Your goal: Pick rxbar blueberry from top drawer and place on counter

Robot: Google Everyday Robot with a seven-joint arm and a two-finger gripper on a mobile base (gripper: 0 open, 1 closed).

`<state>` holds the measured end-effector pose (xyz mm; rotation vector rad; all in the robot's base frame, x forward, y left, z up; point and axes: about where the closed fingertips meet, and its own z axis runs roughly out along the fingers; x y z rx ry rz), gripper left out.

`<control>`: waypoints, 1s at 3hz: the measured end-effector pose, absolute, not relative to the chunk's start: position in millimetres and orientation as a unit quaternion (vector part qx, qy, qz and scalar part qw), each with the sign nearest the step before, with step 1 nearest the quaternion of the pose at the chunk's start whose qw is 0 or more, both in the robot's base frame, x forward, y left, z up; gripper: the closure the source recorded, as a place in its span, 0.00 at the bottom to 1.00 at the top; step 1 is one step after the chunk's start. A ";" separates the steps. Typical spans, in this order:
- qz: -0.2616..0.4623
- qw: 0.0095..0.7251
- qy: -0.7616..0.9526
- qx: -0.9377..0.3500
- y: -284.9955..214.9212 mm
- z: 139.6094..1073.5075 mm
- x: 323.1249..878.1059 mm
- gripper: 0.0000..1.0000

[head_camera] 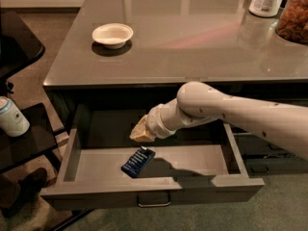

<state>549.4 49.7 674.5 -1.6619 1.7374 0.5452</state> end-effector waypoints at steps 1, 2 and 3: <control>0.189 0.334 0.630 -0.675 38.7 727.0 545.6 1.00; 0.171 0.323 0.611 -0.703 33.0 773.9 550.9 1.00; 0.169 0.297 0.595 -0.728 33.6 783.0 560.2 0.81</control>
Offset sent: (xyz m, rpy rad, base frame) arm 0.0106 -0.0263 0.1579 -0.1434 -0.1340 0.1928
